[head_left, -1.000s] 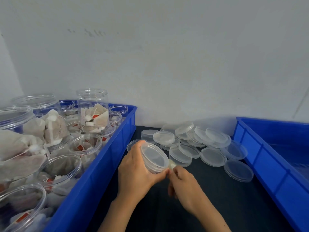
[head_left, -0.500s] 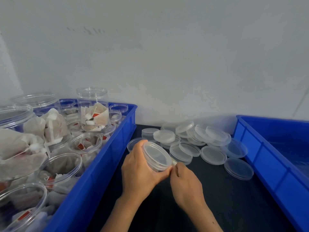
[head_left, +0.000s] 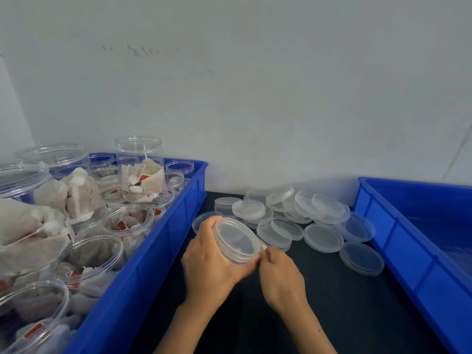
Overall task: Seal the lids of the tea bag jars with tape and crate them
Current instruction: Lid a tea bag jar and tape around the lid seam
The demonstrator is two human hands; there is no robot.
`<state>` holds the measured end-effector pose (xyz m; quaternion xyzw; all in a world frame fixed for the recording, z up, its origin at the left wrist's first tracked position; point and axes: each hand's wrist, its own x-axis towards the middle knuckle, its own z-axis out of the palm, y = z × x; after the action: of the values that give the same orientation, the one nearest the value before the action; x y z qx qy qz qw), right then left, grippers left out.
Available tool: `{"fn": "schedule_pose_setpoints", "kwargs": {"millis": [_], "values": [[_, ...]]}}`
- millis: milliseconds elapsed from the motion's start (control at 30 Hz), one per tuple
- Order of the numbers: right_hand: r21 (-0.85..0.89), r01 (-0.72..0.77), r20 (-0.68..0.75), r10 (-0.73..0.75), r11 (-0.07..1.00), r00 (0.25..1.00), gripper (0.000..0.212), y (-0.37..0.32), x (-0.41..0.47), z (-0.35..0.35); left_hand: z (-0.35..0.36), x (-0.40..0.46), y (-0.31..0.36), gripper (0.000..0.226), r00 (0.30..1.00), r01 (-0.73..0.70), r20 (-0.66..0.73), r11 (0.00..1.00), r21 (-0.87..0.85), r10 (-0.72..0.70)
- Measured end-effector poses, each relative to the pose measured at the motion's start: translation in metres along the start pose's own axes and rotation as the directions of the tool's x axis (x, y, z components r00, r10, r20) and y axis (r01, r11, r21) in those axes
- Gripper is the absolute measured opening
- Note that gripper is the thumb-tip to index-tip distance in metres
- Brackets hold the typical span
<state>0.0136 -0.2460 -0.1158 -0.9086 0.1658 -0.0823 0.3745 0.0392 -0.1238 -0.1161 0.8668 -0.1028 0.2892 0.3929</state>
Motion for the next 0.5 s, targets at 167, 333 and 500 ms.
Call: {"fn": "schedule_pose_setpoints", "kwargs": {"millis": [167,333,500], "values": [[0.038,-0.023,-0.006,0.023,0.999,1.000,0.027,-0.0005,0.0006,0.0001,-0.0004,-0.0017,0.0013,0.101,1.000,0.017,-0.010,1.000,-0.007,-0.017],[0.083,-0.037,-0.004,0.038,0.996,0.999,0.028,-0.0008,0.0029,-0.0012,-0.0013,-0.0021,0.0026,0.101,1.000,0.011,-0.016,1.000,0.002,-0.011],[0.110,-0.063,-0.009,0.064,0.992,0.998,0.027,-0.0018,0.0045,-0.0013,-0.0006,-0.0037,0.0026,0.099,1.000,0.005,-0.025,1.000,-0.021,-0.006]]}}
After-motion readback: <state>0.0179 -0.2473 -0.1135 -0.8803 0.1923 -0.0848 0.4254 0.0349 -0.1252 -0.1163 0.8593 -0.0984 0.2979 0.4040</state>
